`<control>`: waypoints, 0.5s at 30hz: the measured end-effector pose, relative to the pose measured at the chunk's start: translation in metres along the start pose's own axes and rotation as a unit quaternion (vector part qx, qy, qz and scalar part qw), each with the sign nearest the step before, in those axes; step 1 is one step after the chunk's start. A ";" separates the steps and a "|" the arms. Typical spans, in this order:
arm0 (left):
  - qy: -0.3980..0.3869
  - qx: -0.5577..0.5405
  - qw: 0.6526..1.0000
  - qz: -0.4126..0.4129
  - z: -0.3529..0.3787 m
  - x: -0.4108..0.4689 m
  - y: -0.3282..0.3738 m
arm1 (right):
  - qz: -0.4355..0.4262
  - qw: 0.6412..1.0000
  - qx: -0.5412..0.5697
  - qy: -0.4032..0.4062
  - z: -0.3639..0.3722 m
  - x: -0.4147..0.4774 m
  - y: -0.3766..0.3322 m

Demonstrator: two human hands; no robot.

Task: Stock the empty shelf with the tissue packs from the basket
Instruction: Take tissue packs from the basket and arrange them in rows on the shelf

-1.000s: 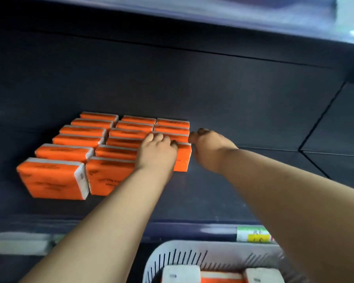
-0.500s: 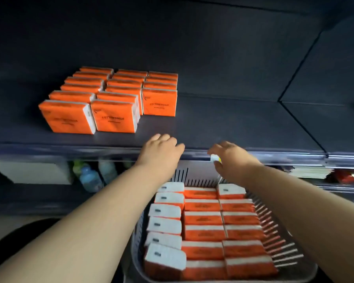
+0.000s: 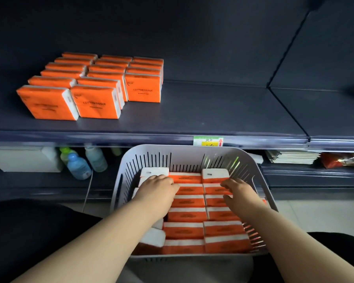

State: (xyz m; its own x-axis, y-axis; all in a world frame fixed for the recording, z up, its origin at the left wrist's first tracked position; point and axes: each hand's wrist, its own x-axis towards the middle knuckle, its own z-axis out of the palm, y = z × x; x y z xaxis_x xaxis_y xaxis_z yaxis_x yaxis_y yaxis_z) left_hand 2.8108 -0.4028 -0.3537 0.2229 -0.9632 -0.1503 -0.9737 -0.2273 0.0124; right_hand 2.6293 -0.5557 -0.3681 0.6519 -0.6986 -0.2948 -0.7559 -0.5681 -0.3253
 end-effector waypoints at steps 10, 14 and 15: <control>-0.043 -0.007 0.999 0.016 0.026 0.041 0.015 | 0.039 0.999 0.003 0.004 0.012 0.045 0.011; -0.051 -0.012 0.999 0.008 0.031 0.056 0.018 | 0.032 0.998 -0.058 0.002 0.020 0.070 0.007; -0.050 -0.012 0.999 0.005 0.031 0.058 0.018 | 0.027 0.996 -0.086 0.008 0.021 0.075 0.005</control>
State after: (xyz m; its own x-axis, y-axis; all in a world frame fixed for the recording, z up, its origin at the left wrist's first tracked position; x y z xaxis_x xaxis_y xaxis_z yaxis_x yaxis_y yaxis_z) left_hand 2.8049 -0.4586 -0.3927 0.2060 -0.9466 -0.2479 -0.9742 -0.2222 0.0388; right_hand 2.6750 -0.6018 -0.4105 0.6099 -0.7364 -0.2929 -0.7900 -0.5943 -0.1508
